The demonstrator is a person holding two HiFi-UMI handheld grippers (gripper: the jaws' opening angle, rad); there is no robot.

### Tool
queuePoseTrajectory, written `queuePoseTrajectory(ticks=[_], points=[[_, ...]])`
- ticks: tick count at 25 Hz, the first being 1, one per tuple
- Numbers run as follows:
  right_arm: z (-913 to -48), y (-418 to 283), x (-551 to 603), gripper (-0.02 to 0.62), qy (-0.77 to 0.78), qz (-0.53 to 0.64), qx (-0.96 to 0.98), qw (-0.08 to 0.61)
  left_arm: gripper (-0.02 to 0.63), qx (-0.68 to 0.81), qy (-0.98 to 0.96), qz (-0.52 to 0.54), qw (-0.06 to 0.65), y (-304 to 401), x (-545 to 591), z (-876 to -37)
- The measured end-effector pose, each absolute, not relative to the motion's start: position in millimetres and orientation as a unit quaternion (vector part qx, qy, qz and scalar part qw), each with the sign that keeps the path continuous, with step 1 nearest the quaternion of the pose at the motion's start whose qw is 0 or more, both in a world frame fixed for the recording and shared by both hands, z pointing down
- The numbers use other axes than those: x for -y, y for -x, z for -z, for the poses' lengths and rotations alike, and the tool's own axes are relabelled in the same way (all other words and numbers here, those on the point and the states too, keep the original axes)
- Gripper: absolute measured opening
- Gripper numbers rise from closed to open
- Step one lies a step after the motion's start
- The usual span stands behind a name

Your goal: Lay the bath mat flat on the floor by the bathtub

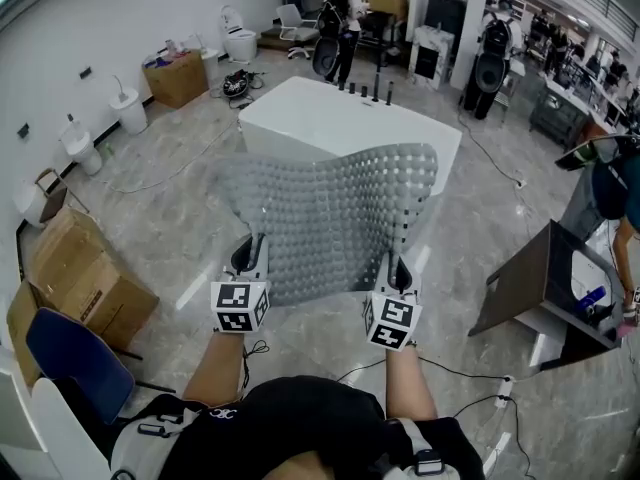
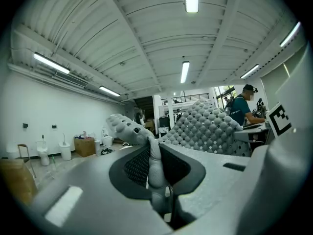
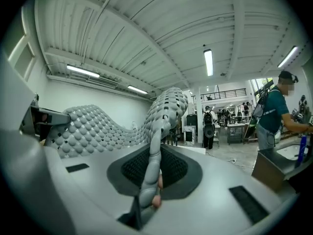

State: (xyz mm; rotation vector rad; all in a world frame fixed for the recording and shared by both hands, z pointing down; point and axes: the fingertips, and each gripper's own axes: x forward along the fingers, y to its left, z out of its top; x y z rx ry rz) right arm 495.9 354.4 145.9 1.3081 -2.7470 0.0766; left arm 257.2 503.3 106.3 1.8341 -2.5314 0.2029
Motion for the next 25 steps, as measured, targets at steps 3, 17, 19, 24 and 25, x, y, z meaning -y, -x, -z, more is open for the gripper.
queuePoseTrajectory(ticks=[3, 17, 19, 24, 25], points=[[-147, -493, -355, 0.044, -0.428, -0.035, 0.902, 0.051, 0.046, 0.807, -0.587, -0.072, 0.007, -256, -502, -109], [-147, -454, -372, 0.044, -0.439, -0.064, 0.895, 0.029, 0.048, 0.800, -0.596, -0.062, 0.000, -212, -527, -118], [-149, -446, -379, 0.044, -0.442, -0.066, 0.894, 0.027, 0.048, 0.798, -0.600, -0.063, -0.001, -205, -533, -121], [-154, -430, -385, 0.044, -0.438, -0.070, 0.895, 0.032, 0.048, 0.796, -0.602, -0.064, 0.008, -187, -535, -129], [-156, -427, -385, 0.044, -0.438, -0.072, 0.896, 0.033, 0.048, 0.796, -0.602, -0.064, 0.009, -183, -535, -131]])
